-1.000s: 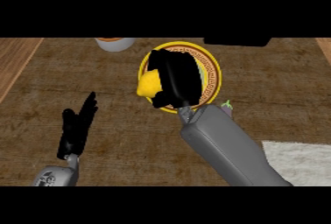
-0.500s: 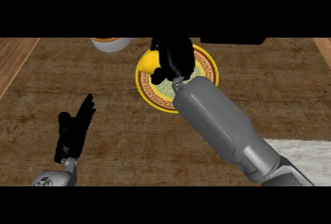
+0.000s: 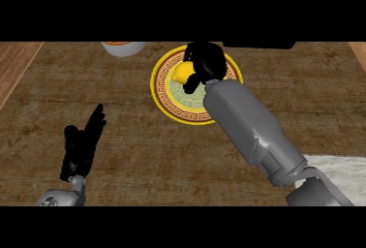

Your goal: Pick the lemon from the placemat and place it in the plate

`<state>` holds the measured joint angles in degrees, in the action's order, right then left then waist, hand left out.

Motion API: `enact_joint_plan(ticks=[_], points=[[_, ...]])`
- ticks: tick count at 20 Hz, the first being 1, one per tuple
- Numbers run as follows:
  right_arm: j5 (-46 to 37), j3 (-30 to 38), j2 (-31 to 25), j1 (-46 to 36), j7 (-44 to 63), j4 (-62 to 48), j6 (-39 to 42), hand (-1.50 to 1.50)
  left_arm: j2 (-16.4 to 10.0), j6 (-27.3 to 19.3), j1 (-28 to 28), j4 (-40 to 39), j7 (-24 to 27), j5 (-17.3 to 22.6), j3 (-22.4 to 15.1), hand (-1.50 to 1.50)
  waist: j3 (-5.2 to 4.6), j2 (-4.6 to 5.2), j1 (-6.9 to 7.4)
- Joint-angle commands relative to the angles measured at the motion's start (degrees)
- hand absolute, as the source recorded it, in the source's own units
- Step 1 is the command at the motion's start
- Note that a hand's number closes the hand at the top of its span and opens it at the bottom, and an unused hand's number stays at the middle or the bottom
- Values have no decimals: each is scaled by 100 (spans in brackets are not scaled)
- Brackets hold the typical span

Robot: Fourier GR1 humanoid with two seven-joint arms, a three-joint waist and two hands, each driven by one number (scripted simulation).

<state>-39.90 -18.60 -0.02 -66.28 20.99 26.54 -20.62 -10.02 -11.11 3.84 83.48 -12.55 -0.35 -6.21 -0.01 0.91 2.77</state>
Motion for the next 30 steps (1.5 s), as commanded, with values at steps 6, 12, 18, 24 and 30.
enact_joint_plan(ticks=[6,12,18,24,30], points=[[472,414,-1,-51,-757,-1136,1295,-150,60,0,26,-72,57,-28,56,0,2,-18,-46],[809,907,-232,-66,-2335,-1136,1217,-150,72,1,277,82,-316,-61,15,0,12,22,7],[2170,2211,-171,233,-3363,-300,967,-150,75,-47,-31,-11,29,-5,164,0,19,-35,-139],[2788,2764,-274,515,-3877,-365,1603,-150,41,28,-63,-109,119,-47,202,0,4,-55,-183],[2867,2954,-502,495,-4650,-926,2009,-150,150,11,-94,-107,161,-149,155,0,5,-25,-93]])
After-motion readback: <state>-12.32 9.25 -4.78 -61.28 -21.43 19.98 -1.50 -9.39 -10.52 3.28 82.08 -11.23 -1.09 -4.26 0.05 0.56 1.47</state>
